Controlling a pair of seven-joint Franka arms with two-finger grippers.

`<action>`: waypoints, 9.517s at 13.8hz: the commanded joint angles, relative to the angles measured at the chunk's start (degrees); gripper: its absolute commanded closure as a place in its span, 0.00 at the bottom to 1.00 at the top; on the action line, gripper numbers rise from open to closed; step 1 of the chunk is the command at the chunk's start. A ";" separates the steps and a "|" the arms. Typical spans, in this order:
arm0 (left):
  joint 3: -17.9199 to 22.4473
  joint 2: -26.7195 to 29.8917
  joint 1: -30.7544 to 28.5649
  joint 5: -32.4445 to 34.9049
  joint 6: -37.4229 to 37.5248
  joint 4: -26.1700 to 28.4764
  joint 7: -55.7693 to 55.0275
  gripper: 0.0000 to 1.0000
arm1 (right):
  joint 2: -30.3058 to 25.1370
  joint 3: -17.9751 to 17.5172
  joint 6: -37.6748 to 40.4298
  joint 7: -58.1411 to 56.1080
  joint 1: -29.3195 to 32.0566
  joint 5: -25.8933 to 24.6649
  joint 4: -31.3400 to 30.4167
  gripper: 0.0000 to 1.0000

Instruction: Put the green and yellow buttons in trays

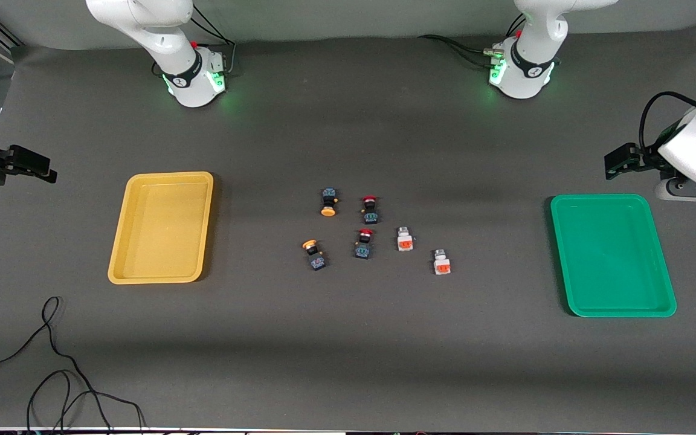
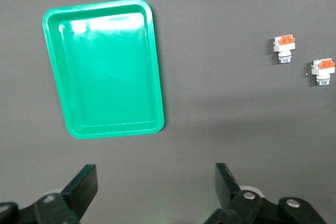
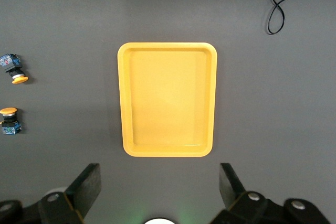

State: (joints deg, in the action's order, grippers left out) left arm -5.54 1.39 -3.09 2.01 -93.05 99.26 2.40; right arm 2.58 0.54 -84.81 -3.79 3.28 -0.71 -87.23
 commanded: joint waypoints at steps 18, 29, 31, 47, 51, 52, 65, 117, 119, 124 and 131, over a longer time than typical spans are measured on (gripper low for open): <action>-0.35 -7.72 1.06 -0.61 11.06 -12.24 -0.37 0.04 | -2.05 0.17 -13.43 25.10 -23.54 2.55 -14.09 0.00; -2.37 -22.47 12.21 -3.77 -10.81 -13.74 -20.59 0.06 | 8.57 0.17 -28.99 57.23 -47.57 2.47 -15.33 0.00; -2.37 -26.51 13.45 -3.77 -15.03 -13.65 -20.85 0.06 | 11.64 0.25 -31.63 57.40 -48.27 2.29 -15.95 0.00; -2.29 -43.23 19.17 -4.30 -35.09 -7.85 -26.83 0.05 | 30.73 0.34 -61.52 57.58 -48.89 1.85 -24.83 0.08; -2.29 -45.07 20.58 -3.95 -36.76 -7.85 -29.20 0.18 | 30.82 0.43 -61.53 57.84 -48.89 1.94 -24.74 0.77; -2.29 -45.16 20.58 -3.77 -36.76 -7.85 -29.20 0.57 | 30.82 0.43 -61.53 57.84 -48.80 1.94 -24.74 0.82; -0.35 -26.19 13.39 -3.68 -0.08 -18.63 -25.89 1.00 | 15.02 7.79 -19.18 43.39 -43.81 3.51 -4.61 0.87; -8.79 -40.04 18.64 0.01 -27.69 -11.02 -44.67 0.04 | 41.45 30.22 -31.61 18.56 -59.52 26.20 5.78 0.00; -8.79 -42.08 19.87 0.01 -29.20 -11.02 -44.67 0.04 | 42.68 28.74 -39.16 18.47 -60.31 27.07 1.21 0.00; -8.79 -43.49 23.21 0.01 -29.20 -11.02 -46.42 0.04 | 45.76 26.09 -47.98 18.65 -60.32 27.16 -1.54 0.01; -8.70 -45.68 25.76 1.06 -30.42 -10.49 -46.78 0.03 | 45.59 26.18 -47.73 18.82 -59.97 27.08 -1.54 0.93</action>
State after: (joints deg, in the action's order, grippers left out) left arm -15.19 -42.95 21.04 2.36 -122.91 89.51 -43.38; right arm 48.86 26.42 -132.04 14.02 -56.52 25.63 -88.49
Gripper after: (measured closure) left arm 0.031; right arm 0.604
